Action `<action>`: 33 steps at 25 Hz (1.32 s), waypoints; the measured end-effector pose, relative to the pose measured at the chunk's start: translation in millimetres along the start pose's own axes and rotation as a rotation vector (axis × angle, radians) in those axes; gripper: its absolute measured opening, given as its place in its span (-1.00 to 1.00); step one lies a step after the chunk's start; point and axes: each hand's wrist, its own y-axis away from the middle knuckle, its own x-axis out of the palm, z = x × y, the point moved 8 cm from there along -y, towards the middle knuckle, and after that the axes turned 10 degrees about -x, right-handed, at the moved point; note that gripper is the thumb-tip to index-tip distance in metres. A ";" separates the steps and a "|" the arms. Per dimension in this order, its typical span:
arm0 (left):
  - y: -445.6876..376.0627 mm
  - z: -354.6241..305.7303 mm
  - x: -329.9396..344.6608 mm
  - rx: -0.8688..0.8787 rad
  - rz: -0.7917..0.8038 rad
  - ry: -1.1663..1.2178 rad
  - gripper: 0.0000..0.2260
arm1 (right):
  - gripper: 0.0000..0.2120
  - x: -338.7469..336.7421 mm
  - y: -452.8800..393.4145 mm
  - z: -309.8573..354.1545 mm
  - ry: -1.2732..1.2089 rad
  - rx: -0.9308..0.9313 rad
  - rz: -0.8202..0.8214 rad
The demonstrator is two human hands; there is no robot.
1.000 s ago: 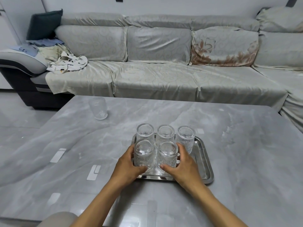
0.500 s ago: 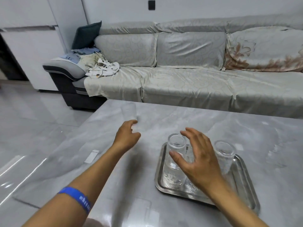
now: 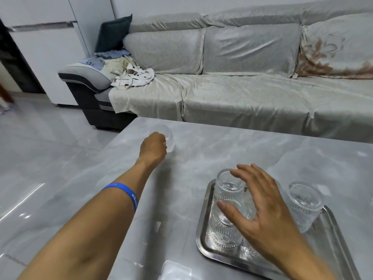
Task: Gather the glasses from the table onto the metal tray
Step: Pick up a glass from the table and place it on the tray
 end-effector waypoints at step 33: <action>262.2 -71.4 -11.8 0.114 0.099 0.837 -0.75 | -0.33 -100.6 138.2 -92.6 -0.103 0.537 -0.312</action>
